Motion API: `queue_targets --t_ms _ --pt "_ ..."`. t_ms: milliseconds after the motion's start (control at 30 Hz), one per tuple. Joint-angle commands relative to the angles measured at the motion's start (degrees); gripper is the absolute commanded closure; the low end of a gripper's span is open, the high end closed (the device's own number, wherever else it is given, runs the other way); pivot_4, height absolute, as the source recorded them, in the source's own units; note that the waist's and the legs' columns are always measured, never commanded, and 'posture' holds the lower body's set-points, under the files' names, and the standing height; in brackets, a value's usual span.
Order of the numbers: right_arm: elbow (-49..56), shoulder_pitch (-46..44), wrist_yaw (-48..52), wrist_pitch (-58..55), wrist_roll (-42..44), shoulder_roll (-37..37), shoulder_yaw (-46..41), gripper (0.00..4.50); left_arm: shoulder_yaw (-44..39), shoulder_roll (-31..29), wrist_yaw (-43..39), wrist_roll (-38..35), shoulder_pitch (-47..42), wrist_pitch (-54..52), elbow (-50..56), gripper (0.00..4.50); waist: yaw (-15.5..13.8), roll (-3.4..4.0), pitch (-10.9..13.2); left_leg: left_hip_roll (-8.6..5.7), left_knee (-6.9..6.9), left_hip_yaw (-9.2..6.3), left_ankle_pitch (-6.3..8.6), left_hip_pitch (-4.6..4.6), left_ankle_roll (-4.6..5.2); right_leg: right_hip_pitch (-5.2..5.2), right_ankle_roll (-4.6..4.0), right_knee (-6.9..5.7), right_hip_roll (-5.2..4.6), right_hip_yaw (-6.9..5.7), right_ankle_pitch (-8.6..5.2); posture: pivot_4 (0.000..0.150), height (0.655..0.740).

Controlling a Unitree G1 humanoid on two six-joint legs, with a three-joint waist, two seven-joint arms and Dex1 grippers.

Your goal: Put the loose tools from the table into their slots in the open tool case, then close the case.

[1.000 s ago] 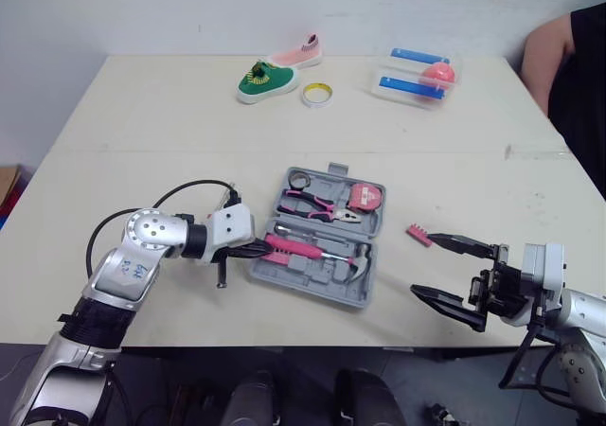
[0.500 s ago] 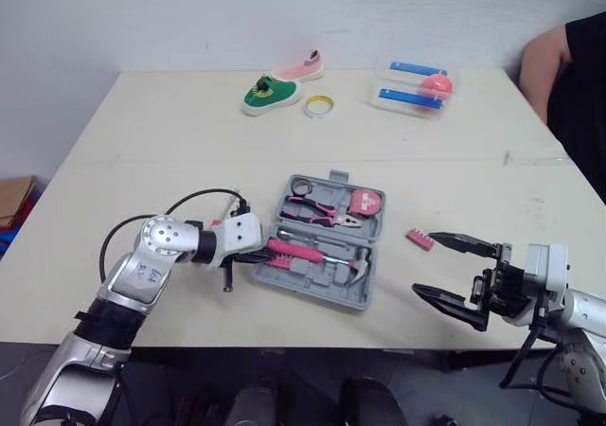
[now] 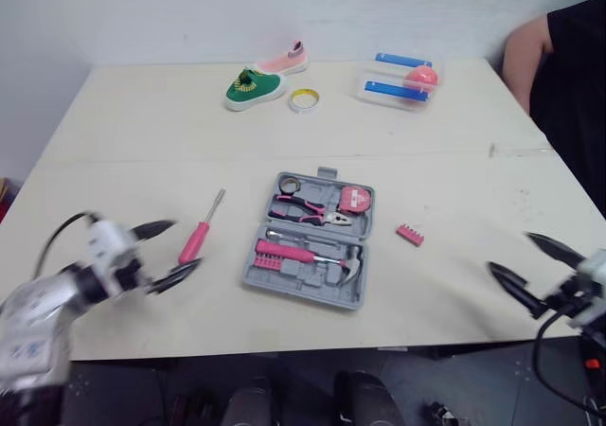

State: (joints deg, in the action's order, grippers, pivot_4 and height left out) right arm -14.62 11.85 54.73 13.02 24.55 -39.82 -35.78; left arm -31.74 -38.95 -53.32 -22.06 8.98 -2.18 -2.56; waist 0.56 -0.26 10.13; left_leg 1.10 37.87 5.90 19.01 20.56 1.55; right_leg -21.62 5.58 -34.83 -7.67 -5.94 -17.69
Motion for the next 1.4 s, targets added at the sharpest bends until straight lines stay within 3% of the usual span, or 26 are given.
queue_targets --t_ms 33,200,467,567,667,733,900,1133,1400 --pt "-7.3 0.07 -3.08 6.16 -1.42 -0.69 -4.05 0.0 -9.15 -0.33 3.47 -1.09 4.32 3.28 -2.59 0.03 -0.15 -0.01 0.05 0.01 -0.03 0.0 0.02 0.0 -0.01 -0.01 0.0 0.02 0.0 -0.02 -0.03 0.15 0.74" --pt "-17.45 0.7 -3.77 10.7 -1.95 -2.12 -5.66 0.0 -15.77 0.09 4.88 -3.26 9.67 3.88 -7.64 0.03 -0.41 0.01 0.08 0.0 0.03 0.02 0.35 -0.09 0.12 0.02 0.0 0.01 -0.16 0.1 0.03 0.15 0.74" --pt "-20.51 -3.47 -0.66 12.12 -0.36 -1.72 -2.43 0.0 -13.13 0.78 7.33 -5.71 7.92 0.75 -0.3 0.03 -0.24 0.13 0.1 0.03 -0.03 -0.03 0.34 -0.09 0.09 0.0 -0.07 -0.02 -0.18 0.1 -0.01 0.15 0.74" --pt "-17.72 -8.12 -0.67 9.29 -0.08 -1.42 0.39 0.0 -9.95 0.49 8.34 -7.04 5.17 -2.17 5.08 0.03 0.07 0.18 0.12 0.03 -0.06 -0.01 0.34 -0.09 0.06 -0.01 -0.08 -0.02 -0.18 0.09 -0.01 0.15 0.74" --pt "-15.73 -11.13 -8.93 2.17 -5.12 -2.78 3.79 0.0 -7.91 -0.04 9.14 -8.71 2.41 -5.57 9.28 0.03 0.42 0.21 0.14 0.02 -0.06 -0.01 0.31 -0.08 0.01 -0.01 -0.07 -0.04 -0.18 0.08 0.0 0.15 0.74" --pt "-12.25 -13.83 -5.24 0.21 -4.06 -2.59 7.47 0.0 -5.24 -1.12 8.8 -10.72 -0.65 -8.89 12.46 0.03 0.72 0.22 0.14 0.02 -0.09 -0.02 0.12 -0.07 -0.37 -0.03 -0.09 -0.04 -0.18 0.06 -0.01 0.15 0.74" --pt "-8.93 -20.73 7.12 -8.73 -1.26 -4.09 16.18 0.0 4.3 -4.98 3.81 -19.01 -6.66 -19.3 23.5 0.03 1.0 0.28 0.19 0.0 -0.07 -0.02 -0.04 0.0 -0.17 -0.02 -0.05 -0.08 -0.13 0.01 0.0 0.15 0.74" --pt "-12.14 -29.7 12.22 -12.72 -4.03 -2.43 24.53 0.0 17.25 -4.73 1.43 -18.21 -15.11 -22.02 28.32 0.03 0.95 0.39 0.31 0.01 -0.07 -0.01 -0.1 0.05 -0.1 -0.02 -0.03 -0.08 0.05 -0.04 0.01 0.15 0.74" --pt "-12.26 -33.56 12.39 -16.65 -4.79 -0.45 28.08 0.0 20.33 -3.49 0.37 -18.03 -16.3 -22.28 28.44 0.03 0.96 0.41 0.41 0.03 0.08 0.01 -0.11 0.08 -0.1 -0.02 -0.02 -0.17 0.11 -0.02 0.02 0.15 0.74"
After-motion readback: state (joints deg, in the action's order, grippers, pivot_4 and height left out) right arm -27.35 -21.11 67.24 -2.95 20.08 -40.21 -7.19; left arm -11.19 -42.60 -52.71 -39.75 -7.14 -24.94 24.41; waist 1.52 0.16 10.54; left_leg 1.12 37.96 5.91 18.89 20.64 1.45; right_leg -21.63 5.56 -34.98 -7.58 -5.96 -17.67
